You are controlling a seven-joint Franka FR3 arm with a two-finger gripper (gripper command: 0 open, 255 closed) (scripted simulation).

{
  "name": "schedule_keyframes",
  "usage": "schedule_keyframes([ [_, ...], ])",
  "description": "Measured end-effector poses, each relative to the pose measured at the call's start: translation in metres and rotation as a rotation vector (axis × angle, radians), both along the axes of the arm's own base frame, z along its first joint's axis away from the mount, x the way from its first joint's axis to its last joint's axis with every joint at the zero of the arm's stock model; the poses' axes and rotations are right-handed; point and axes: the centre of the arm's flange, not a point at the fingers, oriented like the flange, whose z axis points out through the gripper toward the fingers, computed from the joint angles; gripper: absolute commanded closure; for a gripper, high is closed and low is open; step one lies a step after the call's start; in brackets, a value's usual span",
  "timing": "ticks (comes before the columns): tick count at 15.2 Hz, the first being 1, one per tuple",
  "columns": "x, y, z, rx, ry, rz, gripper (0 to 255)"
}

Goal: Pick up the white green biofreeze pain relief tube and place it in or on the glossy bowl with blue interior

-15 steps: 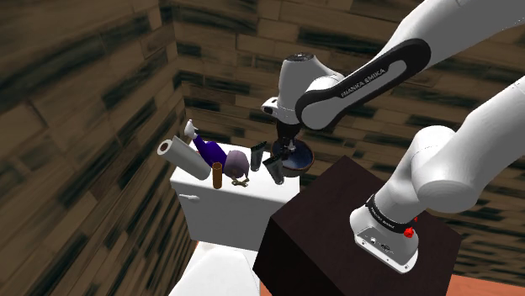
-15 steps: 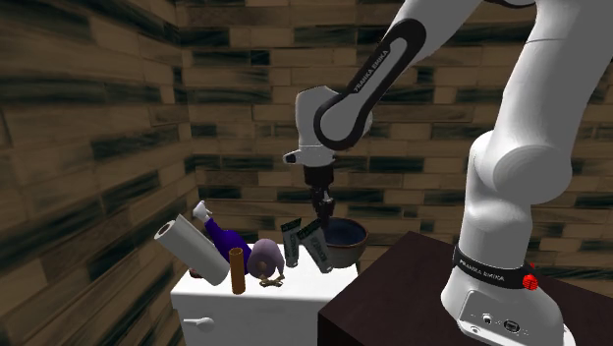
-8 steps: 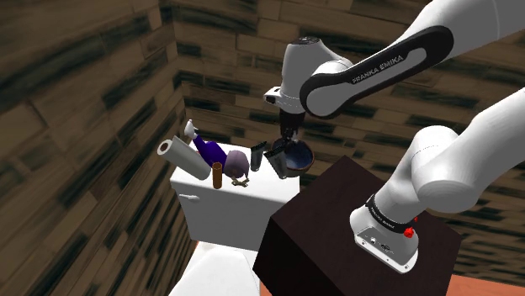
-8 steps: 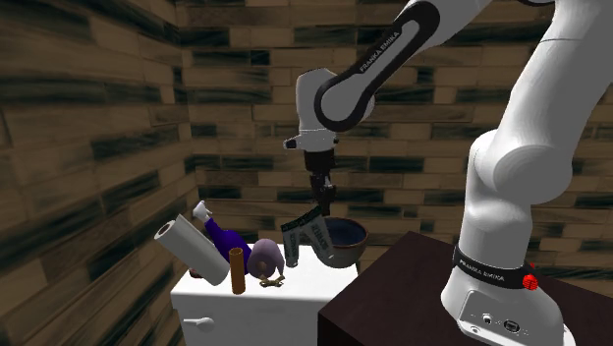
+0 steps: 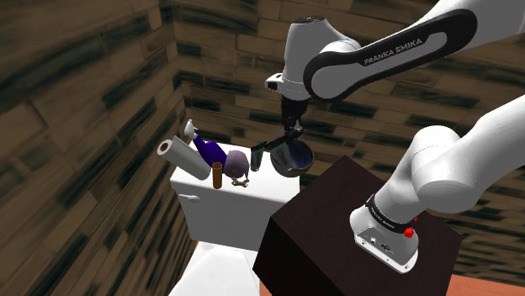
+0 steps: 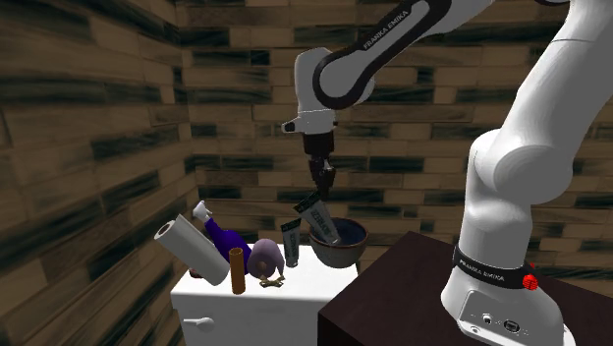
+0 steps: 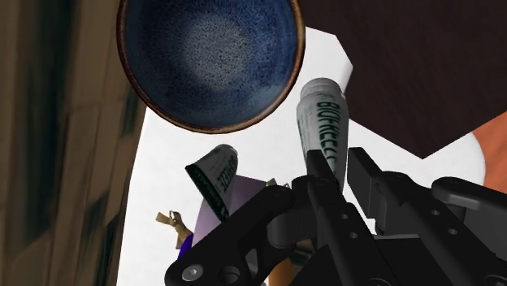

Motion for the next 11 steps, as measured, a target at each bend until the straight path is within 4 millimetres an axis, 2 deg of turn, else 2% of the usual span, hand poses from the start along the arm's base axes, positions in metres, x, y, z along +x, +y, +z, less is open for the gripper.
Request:
schedule_keyframes([
  [8,-0.001,-0.002,0.042,0.0,0.0,0.0,255],
  [11,0.002,-0.025,0.055,0.0,0.0,0.0,255],
])
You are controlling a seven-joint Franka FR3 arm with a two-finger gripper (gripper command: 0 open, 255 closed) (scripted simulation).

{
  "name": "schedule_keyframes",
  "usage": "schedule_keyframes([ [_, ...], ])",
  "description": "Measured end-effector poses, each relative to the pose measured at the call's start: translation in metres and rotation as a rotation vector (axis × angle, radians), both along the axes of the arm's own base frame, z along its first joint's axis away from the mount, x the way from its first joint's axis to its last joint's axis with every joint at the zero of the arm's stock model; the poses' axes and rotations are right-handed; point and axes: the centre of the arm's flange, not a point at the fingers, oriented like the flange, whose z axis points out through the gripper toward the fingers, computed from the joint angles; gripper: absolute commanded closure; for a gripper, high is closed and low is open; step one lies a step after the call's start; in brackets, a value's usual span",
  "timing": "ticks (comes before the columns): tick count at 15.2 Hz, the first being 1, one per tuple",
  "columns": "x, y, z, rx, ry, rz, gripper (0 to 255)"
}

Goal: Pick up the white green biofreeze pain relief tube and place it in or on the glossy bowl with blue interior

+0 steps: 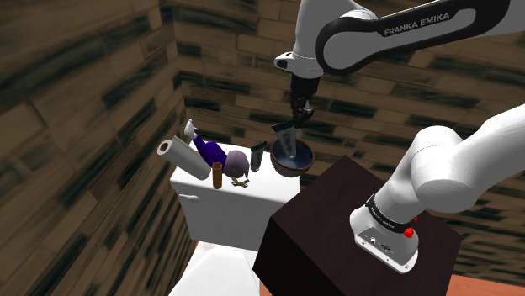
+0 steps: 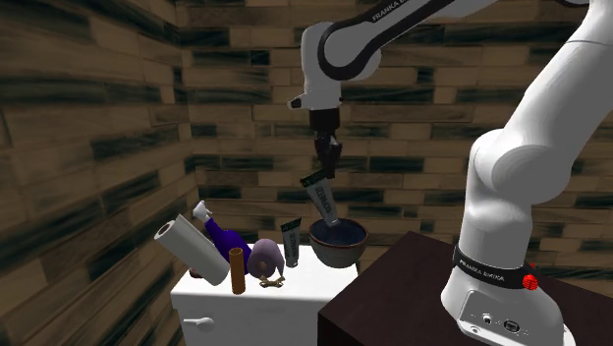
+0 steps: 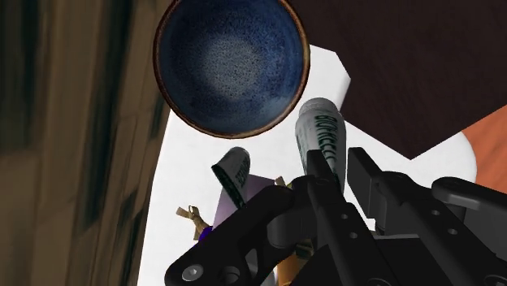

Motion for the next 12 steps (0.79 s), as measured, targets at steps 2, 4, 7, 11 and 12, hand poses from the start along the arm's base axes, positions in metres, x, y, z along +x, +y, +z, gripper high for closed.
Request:
schedule_keyframes([
  [2,0.005,-0.022,0.011,0.0,0.0,0.0,255],
  [4,0.006,-0.048,0.023,0.0,0.0,-0.001,255],
  [7,0.016,-0.083,0.038,0.0,0.0,-0.001,255],
  [11,0.02,-0.123,0.051,0.0,0.0,0.0,255],
  [12,0.021,-0.126,0.048,0.0,0.0,0.0,255],
])
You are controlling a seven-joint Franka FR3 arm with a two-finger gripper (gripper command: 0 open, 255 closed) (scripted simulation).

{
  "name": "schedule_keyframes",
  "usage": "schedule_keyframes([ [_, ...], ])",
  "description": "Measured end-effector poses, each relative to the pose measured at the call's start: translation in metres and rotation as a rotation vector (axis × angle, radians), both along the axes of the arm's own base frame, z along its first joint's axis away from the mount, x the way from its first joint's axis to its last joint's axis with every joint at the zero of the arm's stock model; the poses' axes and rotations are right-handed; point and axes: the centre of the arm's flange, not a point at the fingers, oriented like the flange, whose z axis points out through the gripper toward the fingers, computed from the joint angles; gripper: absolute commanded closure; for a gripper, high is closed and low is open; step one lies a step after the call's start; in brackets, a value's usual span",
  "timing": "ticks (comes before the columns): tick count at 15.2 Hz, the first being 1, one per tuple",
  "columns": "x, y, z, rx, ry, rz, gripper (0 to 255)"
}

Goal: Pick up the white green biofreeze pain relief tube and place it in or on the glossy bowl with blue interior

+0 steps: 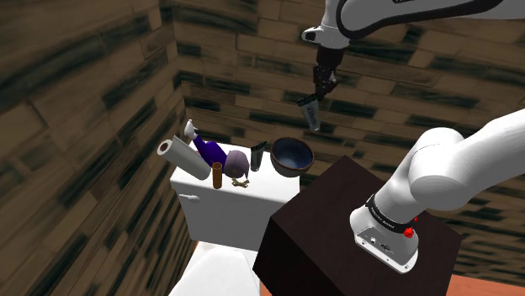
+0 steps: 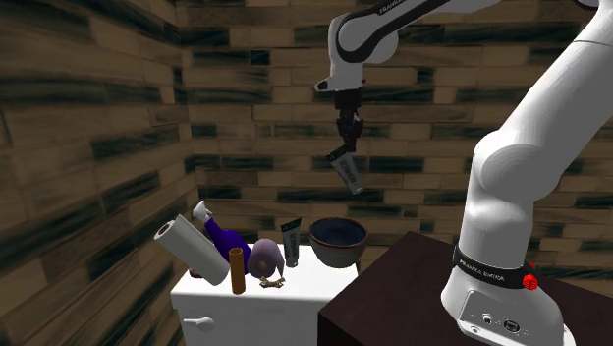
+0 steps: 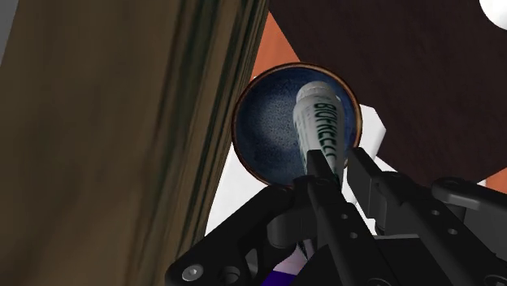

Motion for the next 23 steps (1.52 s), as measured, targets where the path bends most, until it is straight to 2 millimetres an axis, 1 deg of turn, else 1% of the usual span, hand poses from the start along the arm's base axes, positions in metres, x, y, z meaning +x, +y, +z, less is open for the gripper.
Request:
schedule_keyframes([
  [7,0.0,-0.005,-0.033,0.0,0.001,0.001,255],
  [23,-0.001,-0.004,-0.118,0.0,0.001,0.001,255],
])
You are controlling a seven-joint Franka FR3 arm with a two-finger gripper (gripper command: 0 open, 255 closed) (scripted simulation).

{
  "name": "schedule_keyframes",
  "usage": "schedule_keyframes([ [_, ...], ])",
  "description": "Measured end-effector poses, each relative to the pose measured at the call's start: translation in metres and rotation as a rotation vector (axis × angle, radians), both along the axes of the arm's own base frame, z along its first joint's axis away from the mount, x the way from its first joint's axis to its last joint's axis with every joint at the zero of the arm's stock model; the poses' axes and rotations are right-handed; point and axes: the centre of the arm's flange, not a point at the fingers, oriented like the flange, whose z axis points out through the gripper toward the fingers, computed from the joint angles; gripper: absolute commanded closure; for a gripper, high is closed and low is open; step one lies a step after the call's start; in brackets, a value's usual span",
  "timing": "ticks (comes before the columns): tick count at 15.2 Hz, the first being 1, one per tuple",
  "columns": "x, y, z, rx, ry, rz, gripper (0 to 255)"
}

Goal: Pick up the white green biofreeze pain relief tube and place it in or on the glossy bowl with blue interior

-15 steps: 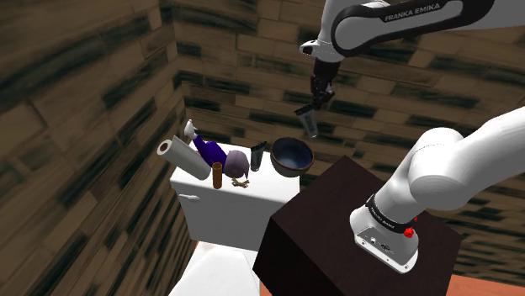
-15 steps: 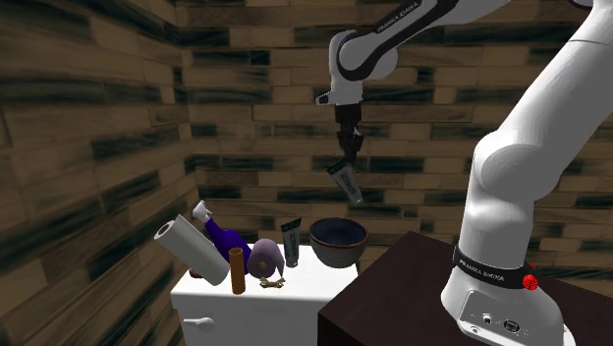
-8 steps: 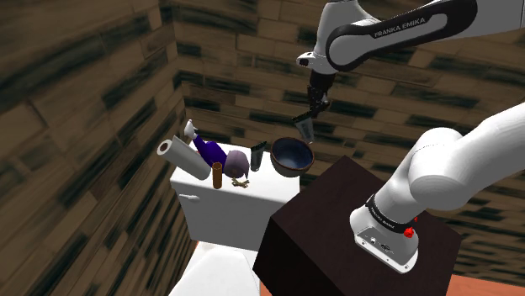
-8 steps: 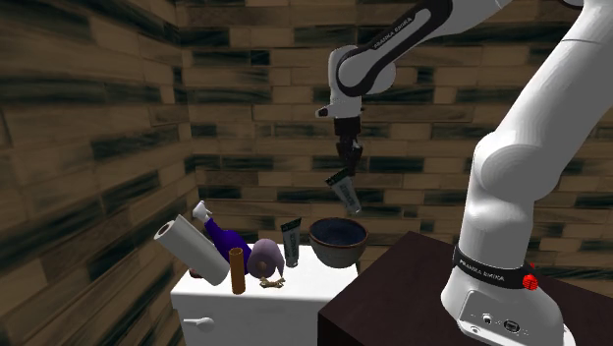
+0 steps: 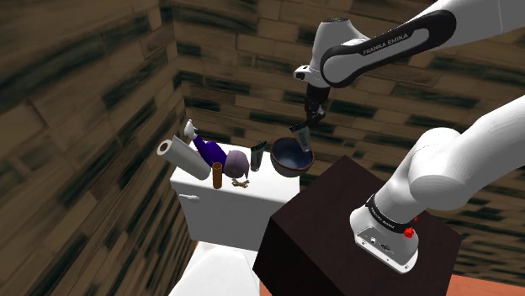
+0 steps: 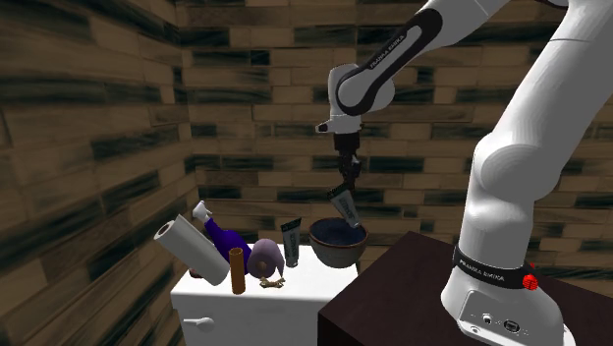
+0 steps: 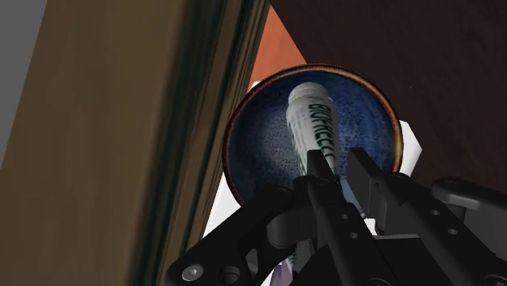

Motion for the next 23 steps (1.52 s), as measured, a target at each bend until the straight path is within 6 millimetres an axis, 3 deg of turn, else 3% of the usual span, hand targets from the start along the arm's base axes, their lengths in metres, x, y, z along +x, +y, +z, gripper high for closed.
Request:
schedule_keyframes([
  [7,0.001,0.001,-0.01,0.0,-0.001,0.0,255],
  [8,0.001,0.001,-0.01,0.0,-0.001,0.0,0],
  [14,0.0,0.001,-0.01,0.0,0.001,0.0,0],
  [17,0.003,-0.001,0.014,0.0,0.006,-0.007,0],
  [19,0.007,-0.005,0.015,-0.011,0.021,-0.012,0],
  [23,0.004,0.004,0.037,-0.001,0.004,-0.001,0],
])
